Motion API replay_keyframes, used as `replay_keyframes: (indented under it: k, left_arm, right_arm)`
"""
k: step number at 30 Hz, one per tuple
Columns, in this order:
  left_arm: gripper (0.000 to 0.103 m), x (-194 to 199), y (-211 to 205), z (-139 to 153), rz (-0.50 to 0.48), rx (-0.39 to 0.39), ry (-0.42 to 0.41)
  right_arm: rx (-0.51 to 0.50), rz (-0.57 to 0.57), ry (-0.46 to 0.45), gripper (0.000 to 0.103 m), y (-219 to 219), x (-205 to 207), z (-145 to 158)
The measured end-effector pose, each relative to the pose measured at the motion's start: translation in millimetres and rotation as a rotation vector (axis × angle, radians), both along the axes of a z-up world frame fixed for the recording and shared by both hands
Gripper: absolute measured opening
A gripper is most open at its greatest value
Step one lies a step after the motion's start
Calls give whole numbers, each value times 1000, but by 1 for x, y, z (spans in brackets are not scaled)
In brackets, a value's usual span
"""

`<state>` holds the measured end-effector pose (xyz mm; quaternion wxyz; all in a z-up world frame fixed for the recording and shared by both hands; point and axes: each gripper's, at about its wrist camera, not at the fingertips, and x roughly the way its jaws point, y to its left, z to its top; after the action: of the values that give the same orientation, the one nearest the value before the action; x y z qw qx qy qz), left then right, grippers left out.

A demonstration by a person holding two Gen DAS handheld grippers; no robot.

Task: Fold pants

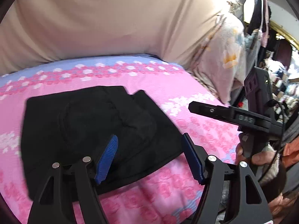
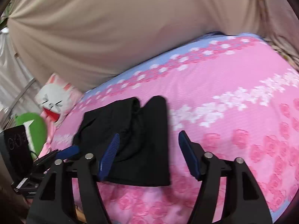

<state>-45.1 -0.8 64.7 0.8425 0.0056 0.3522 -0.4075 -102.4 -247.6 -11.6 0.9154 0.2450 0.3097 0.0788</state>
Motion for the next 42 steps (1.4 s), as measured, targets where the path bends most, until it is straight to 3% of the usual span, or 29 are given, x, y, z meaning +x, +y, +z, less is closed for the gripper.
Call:
replay_keyframes:
  k: [4, 7, 8, 9, 10, 14, 16, 18, 20, 21, 23, 26, 29, 31, 35, 39, 42]
  left_arm:
    - [68, 3, 37, 12, 106, -10, -12]
    - [68, 7, 72, 24, 200, -17, -31]
    - [68, 8, 81, 25, 222, -18, -37]
    - [68, 10, 88, 29, 239, -21, -40]
    - [68, 12, 98, 33, 261, -30, -45]
    - [68, 12, 132, 46, 311, -94, -47]
    - [70, 14, 142, 46, 315, -130, -28]
    - [70, 18, 143, 37, 330, -113, -18]
    - [70, 24, 136, 22, 332, -87, 19]
    - [70, 27, 133, 15, 325, -86, 44]
    - [70, 30, 121, 7, 312, -73, 76]
    - [70, 24, 99, 7, 278, -33, 35]
    - [70, 22, 77, 3, 257, 23, 1]
    - [70, 24, 67, -2, 255, 44, -1]
    - [70, 30, 56, -14, 279, 113, -5]
    - [70, 35, 55, -24, 295, 153, 5]
    - [70, 39, 56, -28, 303, 162, 7]
  right_arm:
    - [53, 110, 76, 77, 29, 35, -24]
    - [129, 124, 135, 80, 37, 63, -49]
    - [151, 130, 138, 64, 39, 69, -54]
    - [148, 129, 149, 31, 44, 75, -55]
    - [150, 141, 140, 16, 46, 76, -50]
    - [71, 152, -67, 15, 48, 36, 26]
    - [1, 120, -99, 15, 46, 18, 42]
    - [-95, 51, -23, 18, 40, 13, 21]
    - [-123, 20, 172, 24, 31, 32, -37]
    - [-100, -2, 200, 27, 27, 31, -53]
    - [-69, -26, 146, 27, 26, 20, -38]
    - [-163, -26, -27, 27, 46, 3, 23]
    - [-195, 39, -96, 27, 69, 11, 50]
    - [-236, 71, -65, 27, 83, 31, 39]
    - [-274, 75, 165, 27, 83, 85, -36]
    - [-216, 55, 80, 29, 81, 62, -6]
    - [-274, 53, 43, 29, 90, 51, 7]
